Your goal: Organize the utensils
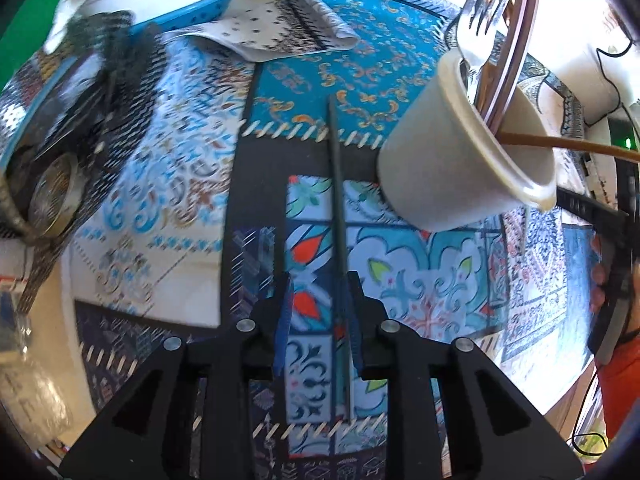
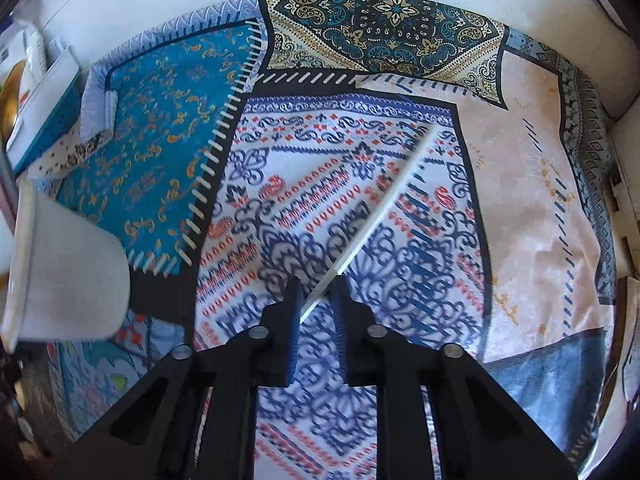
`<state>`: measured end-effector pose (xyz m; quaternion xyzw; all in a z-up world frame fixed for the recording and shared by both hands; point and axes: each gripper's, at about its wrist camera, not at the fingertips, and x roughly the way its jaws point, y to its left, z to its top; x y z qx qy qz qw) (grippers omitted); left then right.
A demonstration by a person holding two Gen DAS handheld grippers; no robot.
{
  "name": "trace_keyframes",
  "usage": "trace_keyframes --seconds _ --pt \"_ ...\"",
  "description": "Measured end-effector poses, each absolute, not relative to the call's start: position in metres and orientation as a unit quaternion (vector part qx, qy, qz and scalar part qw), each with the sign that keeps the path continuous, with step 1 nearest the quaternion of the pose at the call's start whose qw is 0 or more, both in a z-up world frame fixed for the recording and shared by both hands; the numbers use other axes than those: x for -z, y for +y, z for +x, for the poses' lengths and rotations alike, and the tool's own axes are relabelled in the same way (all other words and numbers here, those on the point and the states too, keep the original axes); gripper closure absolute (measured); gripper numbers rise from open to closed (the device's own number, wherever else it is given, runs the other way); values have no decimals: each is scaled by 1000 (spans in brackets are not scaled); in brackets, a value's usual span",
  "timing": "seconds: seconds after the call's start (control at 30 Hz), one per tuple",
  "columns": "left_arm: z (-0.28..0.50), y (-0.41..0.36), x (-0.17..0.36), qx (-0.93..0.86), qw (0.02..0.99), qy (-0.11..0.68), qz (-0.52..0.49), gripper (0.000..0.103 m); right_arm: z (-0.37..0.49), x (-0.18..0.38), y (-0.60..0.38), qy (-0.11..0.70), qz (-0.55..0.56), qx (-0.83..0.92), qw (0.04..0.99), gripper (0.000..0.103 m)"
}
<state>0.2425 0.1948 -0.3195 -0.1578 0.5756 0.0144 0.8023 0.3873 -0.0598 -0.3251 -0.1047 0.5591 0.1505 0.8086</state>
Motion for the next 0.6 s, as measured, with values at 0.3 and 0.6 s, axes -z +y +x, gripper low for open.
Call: trace_keyframes --seconds 0.3,0.6 --pt "294 175 336 8 801 582 -141 79 350 323 -124 595 -128 -169 775 97" --pt "334 169 339 8 798 590 -123 79 348 314 -147 628 -127 -192 744 97"
